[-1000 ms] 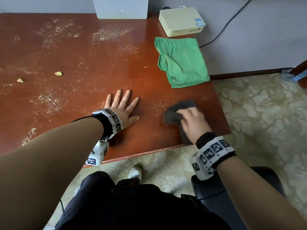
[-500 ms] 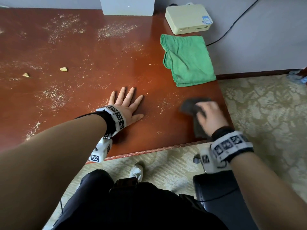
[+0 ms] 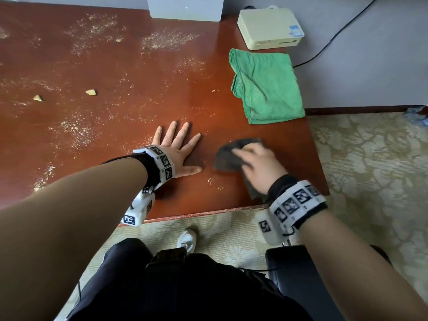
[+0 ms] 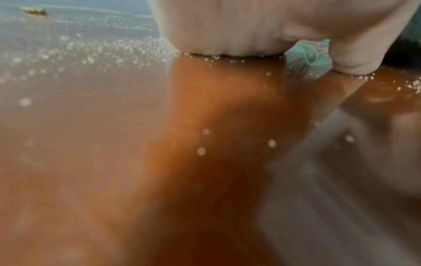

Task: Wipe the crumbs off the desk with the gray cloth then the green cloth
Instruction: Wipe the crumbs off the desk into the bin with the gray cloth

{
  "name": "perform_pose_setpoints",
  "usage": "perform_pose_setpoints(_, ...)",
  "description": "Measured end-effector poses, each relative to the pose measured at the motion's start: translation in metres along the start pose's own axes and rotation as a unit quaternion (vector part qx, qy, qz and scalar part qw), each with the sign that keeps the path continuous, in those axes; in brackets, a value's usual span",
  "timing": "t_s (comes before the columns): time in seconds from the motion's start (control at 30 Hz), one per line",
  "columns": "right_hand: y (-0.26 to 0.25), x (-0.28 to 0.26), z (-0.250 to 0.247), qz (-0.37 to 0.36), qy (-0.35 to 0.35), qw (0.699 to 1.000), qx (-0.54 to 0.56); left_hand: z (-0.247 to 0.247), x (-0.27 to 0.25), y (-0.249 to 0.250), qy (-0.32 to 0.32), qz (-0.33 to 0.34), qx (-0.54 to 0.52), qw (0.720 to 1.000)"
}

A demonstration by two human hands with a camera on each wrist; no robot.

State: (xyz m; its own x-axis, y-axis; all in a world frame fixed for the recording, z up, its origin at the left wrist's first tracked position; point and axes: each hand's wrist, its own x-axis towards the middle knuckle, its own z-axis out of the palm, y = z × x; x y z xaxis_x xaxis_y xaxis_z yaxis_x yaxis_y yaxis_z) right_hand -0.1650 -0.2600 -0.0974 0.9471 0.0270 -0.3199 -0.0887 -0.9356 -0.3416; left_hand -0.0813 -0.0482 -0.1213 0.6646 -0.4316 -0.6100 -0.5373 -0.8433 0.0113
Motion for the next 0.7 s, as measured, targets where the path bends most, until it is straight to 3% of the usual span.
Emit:
perform_pose_setpoints(0.1, 0.043, 0.009, -0.033, 0.199, 0.126, 0.972, 0.011, 0.001, 0.001, -0.001, -0.001, 0.000, 0.001, 1.000)
perform_pose_setpoints(0.17, 0.056, 0.012, -0.037, 0.340, 0.098, 0.935, 0.008, 0.002, 0.001, -0.002, -0.001, -0.001, 0.000, 1.000)
perform_pose_setpoints(0.23, 0.049, 0.021, -0.027, 0.387, 0.039, 0.921, 0.024, 0.002, 0.002, -0.001, 0.000, -0.002, 0.004, 1.000)
perform_pose_setpoints(0.3, 0.029, 0.030, -0.013, 0.325, 0.035, 0.945, 0.000, 0.003, 0.002, -0.001, 0.000, -0.004, 0.005, 1.000)
perform_pose_setpoints(0.4, -0.009, 0.034, 0.007, 0.152, 0.023, 0.988, -0.018, 0.003, 0.001, -0.001, 0.003, -0.001, 0.001, 1.000)
perform_pose_setpoints(0.53, -0.028, 0.023, 0.020, -0.019, -0.082, 0.996, 0.029, 0.006, -0.004, -0.007, 0.001, -0.004, 0.001, 1.000)
perform_pose_setpoints(0.6, -0.009, 0.020, 0.004, -0.010, -0.026, 0.998, 0.062, 0.010, -0.010, -0.014, -0.004, -0.013, -0.003, 1.000)
perform_pose_setpoints(0.7, 0.035, 0.015, -0.022, 0.179, 0.108, 0.976, 0.066, 0.014, -0.016, -0.019, -0.012, -0.028, -0.006, 1.000)
